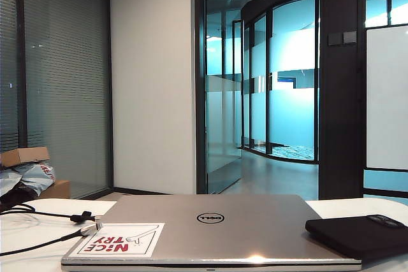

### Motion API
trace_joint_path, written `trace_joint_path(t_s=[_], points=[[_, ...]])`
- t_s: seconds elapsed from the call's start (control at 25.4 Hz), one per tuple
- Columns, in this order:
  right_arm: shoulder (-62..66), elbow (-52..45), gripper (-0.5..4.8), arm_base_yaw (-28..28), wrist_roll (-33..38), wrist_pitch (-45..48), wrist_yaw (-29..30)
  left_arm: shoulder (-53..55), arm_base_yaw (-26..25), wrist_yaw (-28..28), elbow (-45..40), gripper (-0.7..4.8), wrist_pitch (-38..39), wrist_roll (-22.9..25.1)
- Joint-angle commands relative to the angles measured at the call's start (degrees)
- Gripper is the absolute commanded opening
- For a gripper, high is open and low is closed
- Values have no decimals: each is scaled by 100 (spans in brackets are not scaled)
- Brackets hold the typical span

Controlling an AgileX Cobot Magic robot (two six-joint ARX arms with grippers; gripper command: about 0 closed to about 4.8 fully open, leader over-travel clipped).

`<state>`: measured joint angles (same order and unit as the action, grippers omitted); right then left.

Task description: Pick up the charging cable and the phone, plug the charging cable into the charging port on the phone, and finally place them back on the table.

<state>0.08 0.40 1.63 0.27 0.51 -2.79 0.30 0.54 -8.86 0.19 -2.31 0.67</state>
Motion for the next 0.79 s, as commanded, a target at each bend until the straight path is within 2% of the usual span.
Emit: trace_joint_path(t_s=[0.04,0.2,0.39,0.55,0.79], points=[[-11,-35,-6,-4,15,101,0,4,-7,-13,-2,-5,-33,37],[-11,-20,-6,-4,31,101,17,4,-7,-13,-2,-5,-94,35],[2,291,-6,-4,570,87,13,4,-7,-13,70,-5,-586,-271],[94,979,-6,-4,570,-90,-11,7,-7,-13,511,-6,-658,-291],[1287,2343,-6,-15,568,-181,76,673,-4,-11,1287,-6,-859,-297]])
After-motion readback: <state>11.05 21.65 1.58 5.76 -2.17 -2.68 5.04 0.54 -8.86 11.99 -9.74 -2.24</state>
